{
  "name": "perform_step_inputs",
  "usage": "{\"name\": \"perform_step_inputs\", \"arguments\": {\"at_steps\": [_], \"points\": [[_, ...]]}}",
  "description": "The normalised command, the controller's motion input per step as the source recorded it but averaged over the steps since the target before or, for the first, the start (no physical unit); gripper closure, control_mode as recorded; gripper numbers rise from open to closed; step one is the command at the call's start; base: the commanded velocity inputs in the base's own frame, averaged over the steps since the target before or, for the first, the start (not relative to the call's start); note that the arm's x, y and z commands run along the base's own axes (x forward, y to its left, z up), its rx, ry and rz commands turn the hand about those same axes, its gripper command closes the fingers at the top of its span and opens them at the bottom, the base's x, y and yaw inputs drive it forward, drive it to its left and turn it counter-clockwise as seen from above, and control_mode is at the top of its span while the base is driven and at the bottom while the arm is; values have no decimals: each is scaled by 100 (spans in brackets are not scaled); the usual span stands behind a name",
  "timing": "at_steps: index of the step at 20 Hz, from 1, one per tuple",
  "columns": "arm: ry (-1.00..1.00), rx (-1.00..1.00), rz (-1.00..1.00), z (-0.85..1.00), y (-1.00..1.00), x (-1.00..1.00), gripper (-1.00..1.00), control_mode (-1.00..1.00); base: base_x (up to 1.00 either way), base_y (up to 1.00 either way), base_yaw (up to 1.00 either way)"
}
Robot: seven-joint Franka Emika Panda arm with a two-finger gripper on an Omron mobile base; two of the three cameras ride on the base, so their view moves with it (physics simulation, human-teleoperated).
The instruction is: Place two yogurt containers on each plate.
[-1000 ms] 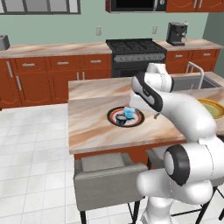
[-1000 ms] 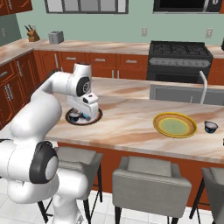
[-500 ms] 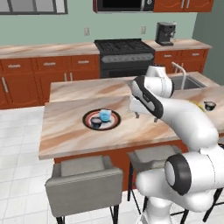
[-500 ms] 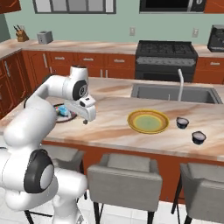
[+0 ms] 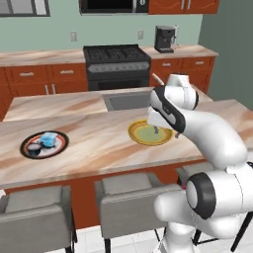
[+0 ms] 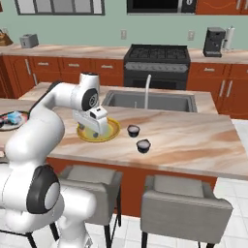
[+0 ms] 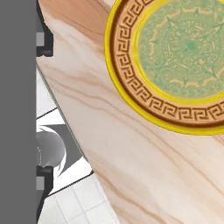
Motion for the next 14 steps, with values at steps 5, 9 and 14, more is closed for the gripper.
{"name": "perform_step_inputs", "arguments": {"at_steps": [5,9,14], "points": [[0,0,0,0,0,0,-100,100,47,-55,1],[0,0,0,0,0,0,-100,100,93,-5,1],[18,1,4,-25,-11,72,-100,-100,0,0,0]]}}
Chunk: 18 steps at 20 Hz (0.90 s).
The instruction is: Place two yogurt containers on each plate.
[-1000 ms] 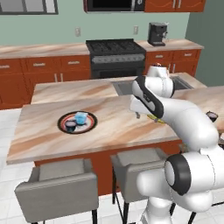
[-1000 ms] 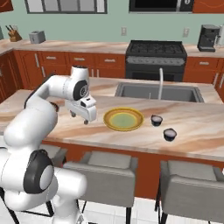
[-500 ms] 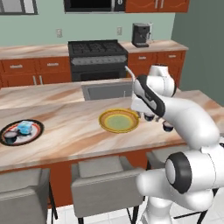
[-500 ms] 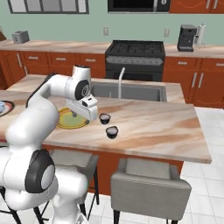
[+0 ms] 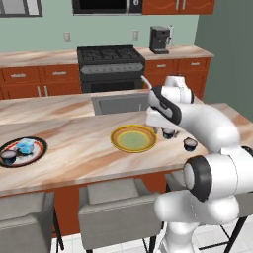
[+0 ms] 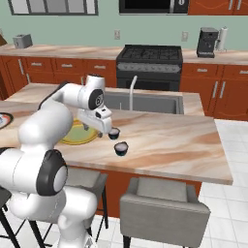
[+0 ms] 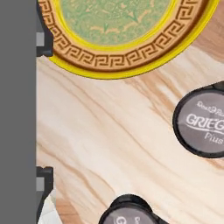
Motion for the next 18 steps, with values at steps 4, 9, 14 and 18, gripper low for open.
{"name": "perform_step_inputs", "arguments": {"at_steps": [4,9,14,18], "points": [[11,0,5,-26,-13,77,-100,-100,0,0,0],[1,0,0,-1,-30,43,-100,-100,0,0,0],[-4,0,11,-8,-46,23,-100,-100,0,0,0],[-17,0,19,-30,-31,27,-100,-100,0,0,0]]}}
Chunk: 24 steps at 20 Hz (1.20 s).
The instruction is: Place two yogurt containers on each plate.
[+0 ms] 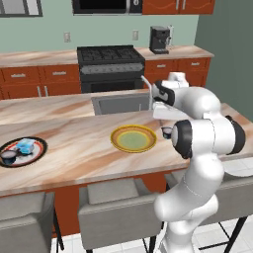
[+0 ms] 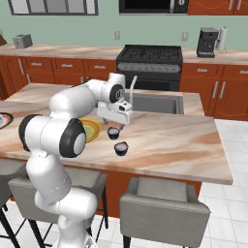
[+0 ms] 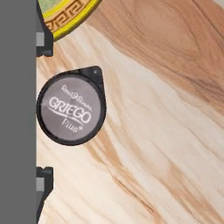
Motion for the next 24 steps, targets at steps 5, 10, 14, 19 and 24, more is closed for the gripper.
{"name": "perform_step_inputs", "arguments": {"at_steps": [5,10,14,19,24], "points": [[-20,0,18,-38,-1,5,-100,-100,0,0,0],[-6,0,17,-28,0,0,-100,-100,0,0,0],[0,0,13,0,2,0,-100,-100,0,0,0],[0,-1,17,-15,5,3,-100,-100,0,0,0],[0,0,17,-20,4,0,-100,-100,0,0,0]]}}
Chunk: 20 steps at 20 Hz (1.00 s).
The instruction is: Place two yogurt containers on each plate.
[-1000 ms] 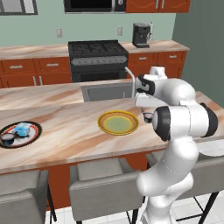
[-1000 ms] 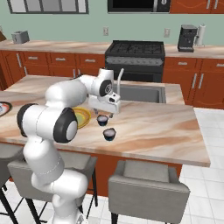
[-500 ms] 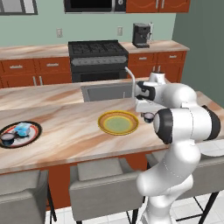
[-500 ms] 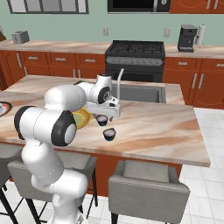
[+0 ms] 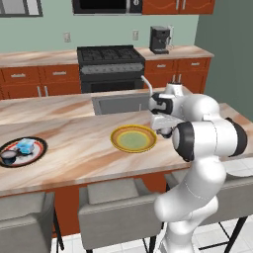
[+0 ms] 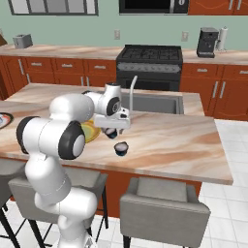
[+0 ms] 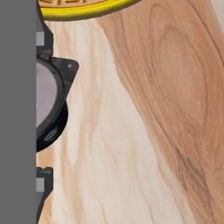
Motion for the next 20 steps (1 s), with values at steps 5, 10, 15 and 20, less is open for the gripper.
{"name": "perform_step_inputs", "arguments": {"at_steps": [5,10,15,20], "points": [[0,0,16,-10,5,4,-100,-100,0,0,0],[0,0,15,-5,0,0,-100,-100,0,0,0],[-2,1,16,-1,-7,0,-100,-100,0,0,0],[0,9,15,-15,-9,-1,-100,-100,0,0,0]]}}
